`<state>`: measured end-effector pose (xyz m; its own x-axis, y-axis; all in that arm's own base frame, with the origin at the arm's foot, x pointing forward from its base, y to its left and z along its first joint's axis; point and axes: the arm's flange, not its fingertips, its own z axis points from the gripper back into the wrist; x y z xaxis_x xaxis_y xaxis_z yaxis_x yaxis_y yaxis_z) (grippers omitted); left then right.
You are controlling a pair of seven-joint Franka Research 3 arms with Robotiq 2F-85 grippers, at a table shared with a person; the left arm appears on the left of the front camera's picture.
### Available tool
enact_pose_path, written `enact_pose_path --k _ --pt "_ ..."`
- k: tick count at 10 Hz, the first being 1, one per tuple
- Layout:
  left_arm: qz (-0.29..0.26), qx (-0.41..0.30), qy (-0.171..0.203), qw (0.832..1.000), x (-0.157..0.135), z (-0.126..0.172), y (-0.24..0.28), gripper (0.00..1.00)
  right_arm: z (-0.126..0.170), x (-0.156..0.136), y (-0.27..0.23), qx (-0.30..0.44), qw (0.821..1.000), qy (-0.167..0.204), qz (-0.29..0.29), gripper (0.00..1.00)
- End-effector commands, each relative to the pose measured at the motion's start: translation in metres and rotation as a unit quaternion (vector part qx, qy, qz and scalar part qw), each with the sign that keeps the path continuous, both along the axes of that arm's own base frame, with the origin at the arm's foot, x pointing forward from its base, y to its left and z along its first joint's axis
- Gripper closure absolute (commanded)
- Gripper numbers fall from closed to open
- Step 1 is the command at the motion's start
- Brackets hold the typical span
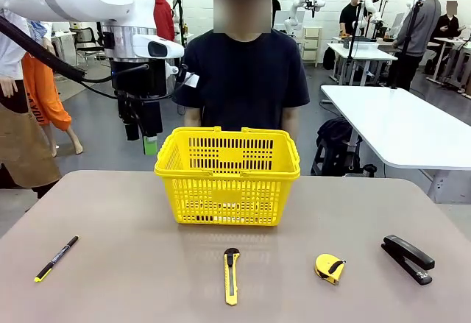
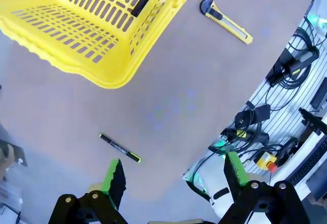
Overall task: Place the items the person wants into the basket.
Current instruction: Pick up the item the person points to and place it in the Market Basket.
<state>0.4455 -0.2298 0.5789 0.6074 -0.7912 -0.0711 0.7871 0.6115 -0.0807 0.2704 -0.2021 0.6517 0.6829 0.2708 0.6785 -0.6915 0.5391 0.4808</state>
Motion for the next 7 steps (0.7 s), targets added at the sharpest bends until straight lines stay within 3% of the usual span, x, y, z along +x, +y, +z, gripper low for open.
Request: enact_pose_path --k 1,7 --pt "0.005 -0.003 0.004 1.0 0.0 0.0041 0.0079 0.0 0.0013 0.0009 0.0004 0.005 1.0 -0.005 -0.002 0.0" --pt "0.005 -0.003 0.004 1.0 0.0 0.0041 0.0079 0.0 0.0013 0.0009 0.0004 0.005 1.0 -0.005 -0.002 0.0"
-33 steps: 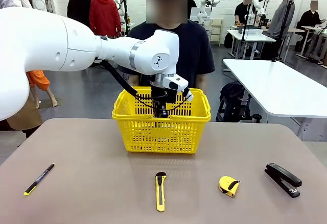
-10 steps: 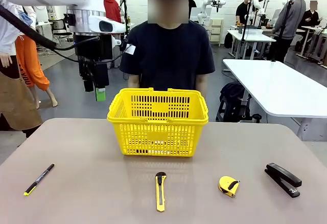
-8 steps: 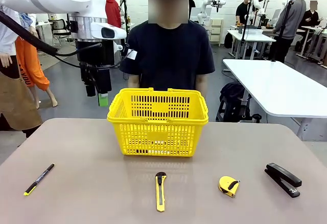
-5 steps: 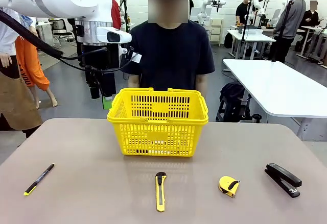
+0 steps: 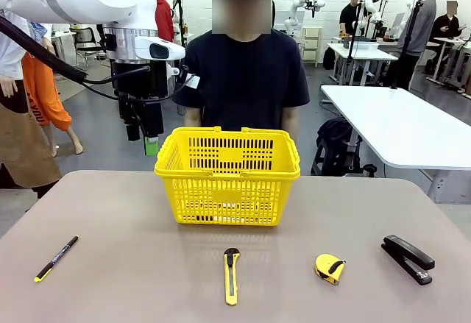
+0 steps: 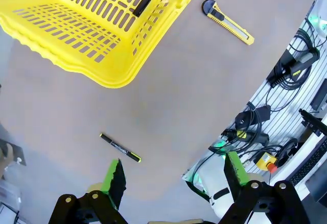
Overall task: Place the items the person wants into the basket.
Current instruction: Pick up the item the person points to and place it in the Market Basket.
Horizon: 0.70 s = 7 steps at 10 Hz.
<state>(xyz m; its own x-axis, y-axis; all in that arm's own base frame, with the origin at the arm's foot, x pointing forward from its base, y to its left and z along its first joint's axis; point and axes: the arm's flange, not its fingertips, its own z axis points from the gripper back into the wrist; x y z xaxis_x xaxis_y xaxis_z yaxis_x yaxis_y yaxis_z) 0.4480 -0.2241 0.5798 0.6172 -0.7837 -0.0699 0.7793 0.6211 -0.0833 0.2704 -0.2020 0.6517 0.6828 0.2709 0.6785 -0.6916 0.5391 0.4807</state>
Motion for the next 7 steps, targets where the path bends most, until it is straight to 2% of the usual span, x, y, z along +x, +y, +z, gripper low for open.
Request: enact_pose_path --k 1,3,4,5,7 --pt "-0.001 -0.002 0.003 1.0 -0.003 0.003 0.002 0.0 0.001 0.001 0.0 0.005 1.0 -0.005 -0.002 0.0" --pt "0.0 0.0 0.0 1.0 0.0 0.0 0.0 0.0 0.001 0.001 0.0 0.005 1.0 -0.005 -0.002 0.0" --pt "-0.046 -0.083 0.003 0.995 -0.016 0.017 0.04 0.0 0.001 0.001 0.0 0.005 1.0 -0.005 -0.002 0.0" --pt "-0.086 -0.164 -0.013 0.983 -0.037 0.039 0.086 0.0 0.001 0.001 0.0 0.005 1.0 -0.005 -0.002 0.0" --pt "-0.153 -0.298 -0.057 0.94 -0.088 0.075 0.18 0.0 0.001 0.001 0.0 0.005 1.0 -0.005 -0.002 0.0"
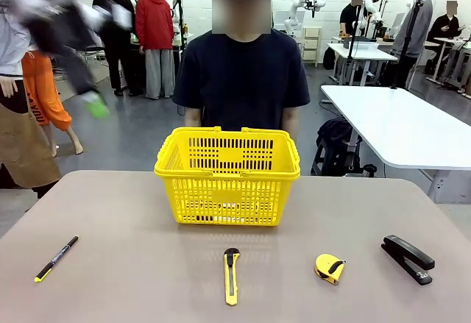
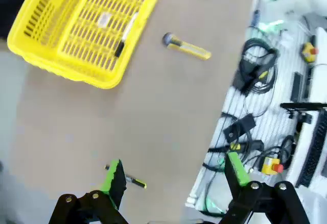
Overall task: Place the items the person wants into the basket.
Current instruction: Pick up the item the person points to and place it in the Market Basket.
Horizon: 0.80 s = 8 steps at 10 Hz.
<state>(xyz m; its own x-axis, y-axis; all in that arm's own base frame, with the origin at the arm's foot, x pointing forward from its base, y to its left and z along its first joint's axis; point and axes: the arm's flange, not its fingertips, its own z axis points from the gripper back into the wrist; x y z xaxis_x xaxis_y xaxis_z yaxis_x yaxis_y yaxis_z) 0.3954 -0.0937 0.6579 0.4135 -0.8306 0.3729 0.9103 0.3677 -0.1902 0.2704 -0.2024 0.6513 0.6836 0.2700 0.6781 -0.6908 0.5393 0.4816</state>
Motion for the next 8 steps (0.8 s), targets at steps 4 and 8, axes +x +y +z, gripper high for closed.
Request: enact_pose_path --k 4,8 --pt "-0.034 -0.244 -0.034 0.969 -0.056 0.0 0.205 0.0 0.002 0.001 0.001 0.005 1.0 -0.005 -0.002 0.0" --pt "0.058 -0.261 -0.079 0.96 -0.063 -0.023 0.242 0.0 0.002 0.001 0.001 0.005 1.0 -0.005 -0.002 0.0"
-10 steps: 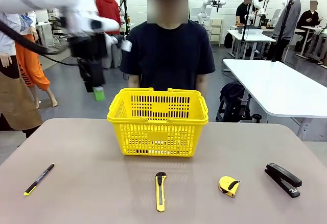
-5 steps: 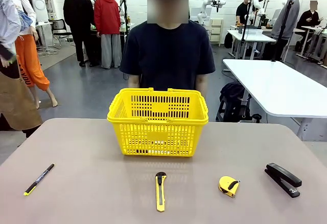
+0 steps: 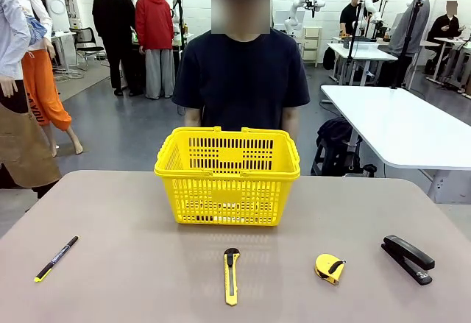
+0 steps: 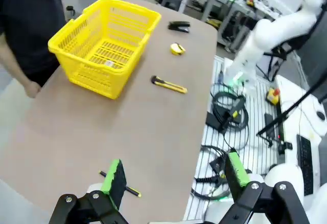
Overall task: Place the items the person wants into the basket.
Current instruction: Pick up the item the person points to and place it in the Market Basket.
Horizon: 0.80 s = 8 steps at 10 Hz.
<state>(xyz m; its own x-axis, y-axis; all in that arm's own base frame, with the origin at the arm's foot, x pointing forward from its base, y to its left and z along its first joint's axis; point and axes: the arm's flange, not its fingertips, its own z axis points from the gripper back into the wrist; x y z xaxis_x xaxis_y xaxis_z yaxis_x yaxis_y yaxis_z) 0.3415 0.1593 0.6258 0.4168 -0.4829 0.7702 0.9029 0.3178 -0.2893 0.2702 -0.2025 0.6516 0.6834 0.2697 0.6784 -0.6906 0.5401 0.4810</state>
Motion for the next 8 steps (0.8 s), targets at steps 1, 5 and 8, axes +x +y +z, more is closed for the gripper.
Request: enact_pose_path --k 1,5,8 --pt "0.046 0.007 -0.044 0.998 -0.015 0.011 -0.011 0.0 0.001 0.001 0.001 0.005 1.0 -0.005 -0.001 0.0" --pt "0.056 0.087 -0.043 0.994 -0.031 0.02 -0.022 0.0 0.001 0.001 0.001 0.005 1.0 -0.005 -0.001 0.0" --pt "0.05 0.056 -0.061 0.995 -0.029 0.029 -0.013 0.0 0.001 0.001 0.001 0.005 1.0 -0.005 -0.001 0.0"
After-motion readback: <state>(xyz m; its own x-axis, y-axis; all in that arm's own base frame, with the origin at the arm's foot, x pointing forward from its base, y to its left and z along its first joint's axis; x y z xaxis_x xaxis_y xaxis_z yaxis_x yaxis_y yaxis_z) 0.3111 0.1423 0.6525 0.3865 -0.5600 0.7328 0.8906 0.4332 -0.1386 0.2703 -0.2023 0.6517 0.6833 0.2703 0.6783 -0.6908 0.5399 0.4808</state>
